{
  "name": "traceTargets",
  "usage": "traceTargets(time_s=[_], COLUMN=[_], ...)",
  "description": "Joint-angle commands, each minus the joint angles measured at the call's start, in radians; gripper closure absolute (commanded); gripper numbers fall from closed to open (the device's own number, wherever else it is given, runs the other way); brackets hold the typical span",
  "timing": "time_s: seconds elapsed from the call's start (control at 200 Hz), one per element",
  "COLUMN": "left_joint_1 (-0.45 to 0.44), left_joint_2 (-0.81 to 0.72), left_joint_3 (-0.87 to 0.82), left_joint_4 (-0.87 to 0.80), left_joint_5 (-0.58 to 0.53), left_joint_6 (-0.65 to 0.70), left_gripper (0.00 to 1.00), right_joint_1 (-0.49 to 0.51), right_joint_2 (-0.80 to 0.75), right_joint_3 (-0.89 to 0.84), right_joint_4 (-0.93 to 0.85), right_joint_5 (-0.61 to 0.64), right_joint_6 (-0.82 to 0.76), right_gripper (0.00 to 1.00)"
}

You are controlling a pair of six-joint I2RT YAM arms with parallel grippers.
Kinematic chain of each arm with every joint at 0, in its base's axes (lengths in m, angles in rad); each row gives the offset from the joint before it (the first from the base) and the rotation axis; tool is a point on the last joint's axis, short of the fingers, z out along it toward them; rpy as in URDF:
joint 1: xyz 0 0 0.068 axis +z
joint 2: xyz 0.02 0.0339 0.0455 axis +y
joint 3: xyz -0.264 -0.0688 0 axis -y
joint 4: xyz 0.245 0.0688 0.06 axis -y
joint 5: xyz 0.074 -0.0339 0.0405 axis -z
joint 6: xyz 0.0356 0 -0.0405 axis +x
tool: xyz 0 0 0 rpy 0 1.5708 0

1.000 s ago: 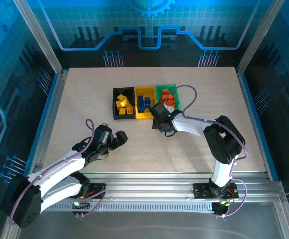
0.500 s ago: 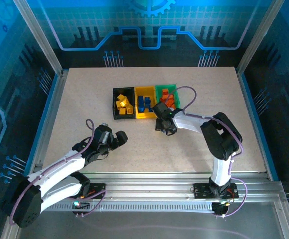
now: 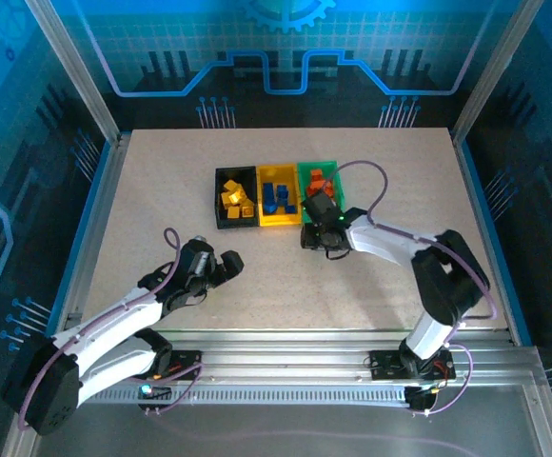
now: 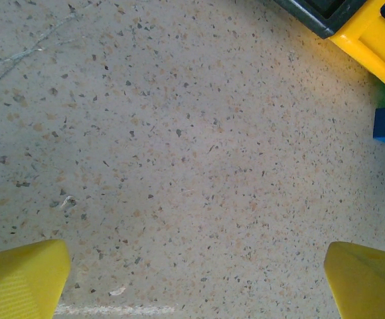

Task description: Sort the legos into containers by color

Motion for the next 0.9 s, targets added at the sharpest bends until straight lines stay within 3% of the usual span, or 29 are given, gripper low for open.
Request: traceTargets(time_s=[0.0, 0.41, 0.51, 0.575, 0.73, 0.895], left_joint_1=[0.007, 0.006, 0.007, 0.006, 0.006, 0.007], left_joint_2=[-0.013, -0.063, -0.076, -0.080, -0.082, -0.093], left_joint_3=[0.009, 0.017, 0.018, 0.017, 0.019, 0.019], left_joint_4=[-0.005, -0.055, -0.070, -0.074, -0.075, -0.078], left_joint_5=[0.020, 0.039, 0.034, 0.033, 0.036, 0.030], left_joint_6=[0.008, -0.005, -0.003, 0.000, -0.003, 0.000], left_gripper=[0.01, 0.01, 0.01, 0.01, 0.01, 0.01], right_joint_1=[0.025, -0.018, -0.029, -0.035, -0.032, -0.021], right_joint_2=[-0.030, 0.444, 0.514, 0.539, 0.473, 0.253], right_joint_3=[0.084, 0.736, 0.850, 0.901, 0.871, 0.556], right_joint_4=[0.001, -0.177, -0.221, -0.239, -0.213, -0.064], right_joint_5=[-0.037, 0.054, 0.058, 0.053, 0.039, -0.001], right_joint_6=[-0.075, -0.065, -0.065, -0.068, -0.092, -0.100], right_gripper=[0.53, 0.48, 0.41, 0.29, 0.20, 0.18])
